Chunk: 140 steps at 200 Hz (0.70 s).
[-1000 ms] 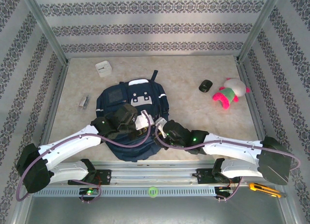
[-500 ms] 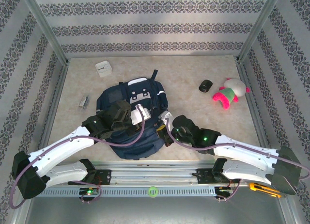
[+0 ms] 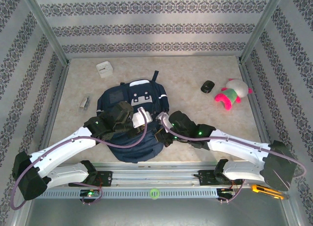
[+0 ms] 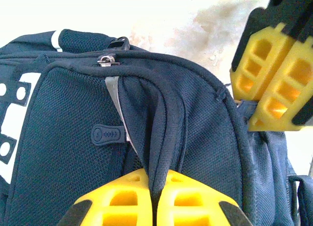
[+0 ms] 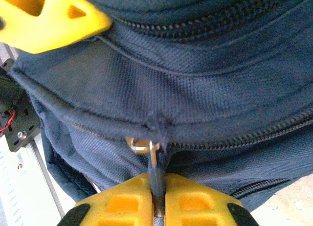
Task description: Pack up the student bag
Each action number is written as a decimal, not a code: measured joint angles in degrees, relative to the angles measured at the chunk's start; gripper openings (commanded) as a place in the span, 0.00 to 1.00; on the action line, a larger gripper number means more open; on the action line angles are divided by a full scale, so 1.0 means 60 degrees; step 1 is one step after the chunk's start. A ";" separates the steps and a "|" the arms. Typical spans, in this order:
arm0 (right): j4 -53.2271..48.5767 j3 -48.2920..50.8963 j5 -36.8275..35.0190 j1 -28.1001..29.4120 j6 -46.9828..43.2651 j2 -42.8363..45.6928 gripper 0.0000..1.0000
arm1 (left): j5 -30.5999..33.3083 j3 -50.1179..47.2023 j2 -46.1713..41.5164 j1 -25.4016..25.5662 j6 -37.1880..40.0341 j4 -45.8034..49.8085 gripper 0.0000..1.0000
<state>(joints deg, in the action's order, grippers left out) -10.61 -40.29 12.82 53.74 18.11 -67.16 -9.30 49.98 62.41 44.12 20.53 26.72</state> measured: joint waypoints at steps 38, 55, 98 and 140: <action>-0.0055 -0.0204 0.0029 -0.0004 0.0018 -0.0244 0.19 | -0.0058 0.0000 0.0000 0.0000 0.0000 0.0015 0.00; -0.0076 -0.0204 0.0033 -0.0044 0.0000 -0.0211 0.13 | -0.0062 0.0000 0.0000 0.0000 0.0000 0.0015 0.00; -0.0033 -0.0200 0.0510 -0.0455 0.0171 0.0215 0.19 | -0.0080 -0.0007 0.0000 0.0000 0.0000 0.0015 0.00; 0.0171 -0.0051 0.1286 -0.0845 0.0412 0.0324 0.00 | -0.0095 -0.0007 0.0000 0.0000 0.0004 0.0015 0.00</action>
<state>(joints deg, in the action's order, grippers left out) -9.58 -40.60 20.53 48.66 20.58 -65.21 -9.87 49.93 62.41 44.12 20.56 26.81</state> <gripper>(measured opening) 0.040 0.053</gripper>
